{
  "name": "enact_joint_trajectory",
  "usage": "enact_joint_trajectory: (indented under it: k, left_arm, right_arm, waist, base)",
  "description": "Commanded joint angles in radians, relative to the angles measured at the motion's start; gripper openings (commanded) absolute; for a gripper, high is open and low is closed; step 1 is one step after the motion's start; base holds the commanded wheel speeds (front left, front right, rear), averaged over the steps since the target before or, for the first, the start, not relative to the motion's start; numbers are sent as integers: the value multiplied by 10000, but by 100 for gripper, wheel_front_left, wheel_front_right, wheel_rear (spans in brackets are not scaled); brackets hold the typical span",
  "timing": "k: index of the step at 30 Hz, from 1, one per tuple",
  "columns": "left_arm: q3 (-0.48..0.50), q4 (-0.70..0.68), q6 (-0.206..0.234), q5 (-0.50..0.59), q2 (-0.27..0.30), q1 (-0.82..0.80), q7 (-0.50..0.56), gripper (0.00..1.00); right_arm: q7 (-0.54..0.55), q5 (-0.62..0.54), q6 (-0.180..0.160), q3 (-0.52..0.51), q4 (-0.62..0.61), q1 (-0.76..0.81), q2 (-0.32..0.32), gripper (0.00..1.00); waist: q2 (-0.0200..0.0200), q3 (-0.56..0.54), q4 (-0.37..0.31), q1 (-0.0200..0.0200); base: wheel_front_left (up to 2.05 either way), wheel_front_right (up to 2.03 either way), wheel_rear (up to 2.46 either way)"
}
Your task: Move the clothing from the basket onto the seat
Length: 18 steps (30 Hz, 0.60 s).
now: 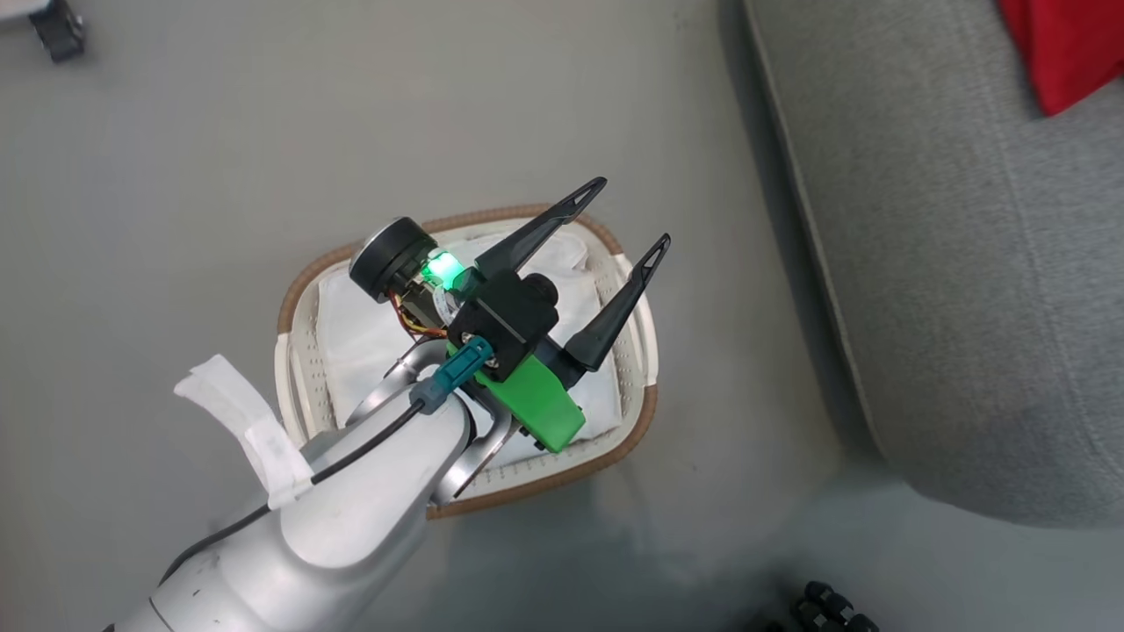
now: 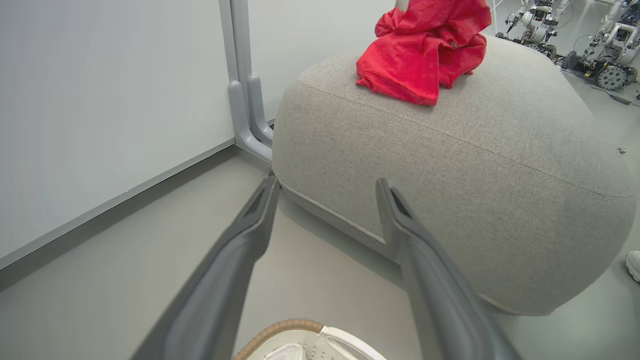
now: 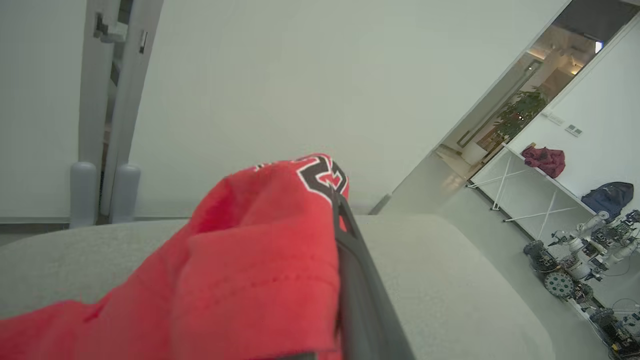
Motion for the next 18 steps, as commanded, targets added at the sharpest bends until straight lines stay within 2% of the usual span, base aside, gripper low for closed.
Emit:
enact_joint_trajectory:
  k: [1, 7, 8, 10, 11, 12, 18]
  left_arm:
    - [3, -82, 64, 85, 134, -161, 2, 100]
    - [78, -141, 204, 58, 322, -105, 12, 100]
    - [78, -149, 215, 42, 346, -83, 24, 100]
    - [94, -153, 240, -11, 418, -25, 51, 100]
    - [104, -169, 252, -24, 450, -7, 42, 100]
    - [124, -174, 269, -52, 480, 30, 35, 100]
    - [147, -111, 344, -232, 529, 315, -17, 100]
  right_arm:
    - [-302, -332, -14, -118, 278, 365, 120, 0]
    - [-1100, -1091, -14, -834, 1431, 1385, 1003, 0]
    - [-1159, -1206, -14, -942, 1490, 1470, 1091, 9]
    - [-1253, -1404, -14, -1239, 1527, 1628, 1334, 42]
    - [-1292, -1470, -14, -1308, 1487, 1689, 1456, 74]
    - [-1301, -1553, -14, -1410, 1382, 1752, 1547, 100]
    - [-1315, -1798, -14, -1582, 433, 2289, 2018, 100]
  waist:
    - [-1, 726, 443, -2]
    - [-1, 730, 213, -2]
    - [-1, 694, 172, -2]
    - [-1, 586, 57, -2]
    - [-1, 548, 4, -2]
    - [-1, 491, -67, -2]
    - [-1, 19, -427, -2]
  base:
    - [0, 0, 0]
    - [0, 0, 0]
    - [0, 0, 0]
    - [0, 0, 0]
    - [0, 0, 0]
    - [0, 0, 0]
    - [0, 0, 0]
